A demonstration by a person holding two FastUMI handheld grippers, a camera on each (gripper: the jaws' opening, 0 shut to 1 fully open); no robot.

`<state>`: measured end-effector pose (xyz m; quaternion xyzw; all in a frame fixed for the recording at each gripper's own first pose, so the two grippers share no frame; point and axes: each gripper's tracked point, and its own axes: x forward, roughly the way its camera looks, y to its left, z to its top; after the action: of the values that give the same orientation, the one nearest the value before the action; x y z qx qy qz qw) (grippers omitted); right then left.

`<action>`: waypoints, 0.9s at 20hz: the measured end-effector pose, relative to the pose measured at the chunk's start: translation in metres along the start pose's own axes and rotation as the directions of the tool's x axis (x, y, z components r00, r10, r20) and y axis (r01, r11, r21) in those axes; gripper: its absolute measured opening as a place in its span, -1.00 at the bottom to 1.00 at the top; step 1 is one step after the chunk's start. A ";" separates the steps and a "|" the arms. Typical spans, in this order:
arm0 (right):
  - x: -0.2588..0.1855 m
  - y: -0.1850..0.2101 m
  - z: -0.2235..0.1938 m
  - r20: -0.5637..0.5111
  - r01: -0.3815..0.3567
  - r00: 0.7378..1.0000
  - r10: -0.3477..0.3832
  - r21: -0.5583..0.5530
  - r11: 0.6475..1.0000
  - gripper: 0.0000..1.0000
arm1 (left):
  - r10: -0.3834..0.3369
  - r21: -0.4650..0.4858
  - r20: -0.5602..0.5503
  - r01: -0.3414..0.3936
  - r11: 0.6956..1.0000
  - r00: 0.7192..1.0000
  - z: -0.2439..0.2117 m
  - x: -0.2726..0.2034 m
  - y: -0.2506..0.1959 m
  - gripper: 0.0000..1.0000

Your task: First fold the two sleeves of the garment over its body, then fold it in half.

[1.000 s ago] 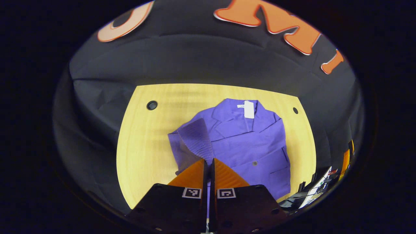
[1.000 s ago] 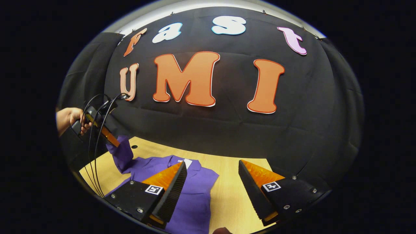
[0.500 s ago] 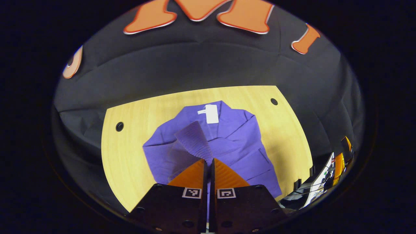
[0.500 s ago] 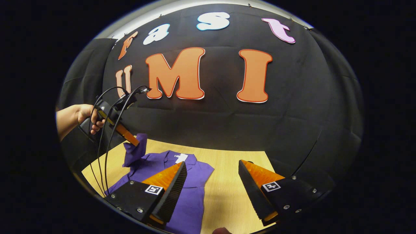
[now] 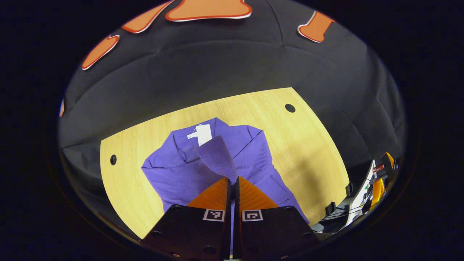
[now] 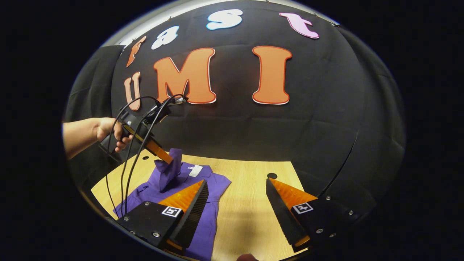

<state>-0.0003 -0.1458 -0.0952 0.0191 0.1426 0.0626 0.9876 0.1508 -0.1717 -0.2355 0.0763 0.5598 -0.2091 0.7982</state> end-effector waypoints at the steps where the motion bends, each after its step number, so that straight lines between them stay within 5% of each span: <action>1: 0.000 -0.002 -0.003 -0.008 -0.001 1.000 0.001 0.006 1.000 0.90 | 0.000 0.007 0.007 -0.001 1.000 1.000 0.004 0.006 -0.006 -0.91; 6: 0.000 -0.006 -0.014 -0.040 0.004 0.999 -0.003 0.010 1.000 0.90 | -0.077 0.030 0.103 0.074 0.997 0.992 0.026 0.012 -0.052 -0.68; 7: 0.001 -0.006 -0.014 -0.044 0.008 0.999 -0.007 0.008 1.000 0.90 | -0.100 0.039 0.130 0.095 0.995 0.987 0.029 0.007 -0.062 -0.37; 12: 0.004 0.002 -0.012 -0.053 0.003 0.999 -0.002 0.010 1.000 0.90 | -0.122 0.042 0.291 0.115 0.992 0.949 0.042 -0.038 -0.069 0.38; 15: 0.006 0.013 -0.005 -0.035 -0.005 0.999 0.005 0.001 1.000 0.91 | -0.049 -0.004 0.449 0.057 0.998 0.892 0.050 -0.077 -0.042 0.80; 18: 0.007 0.023 0.008 0.005 0.002 1.000 -0.002 -0.017 1.000 0.91 | 0.046 -0.072 0.574 -0.006 0.997 0.817 0.043 -0.128 -0.011 0.80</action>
<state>0.0061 -0.1225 -0.0881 0.0109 0.1397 0.0626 0.9882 0.1469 -0.1654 -0.1001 -0.0095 0.2982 -0.1927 0.9348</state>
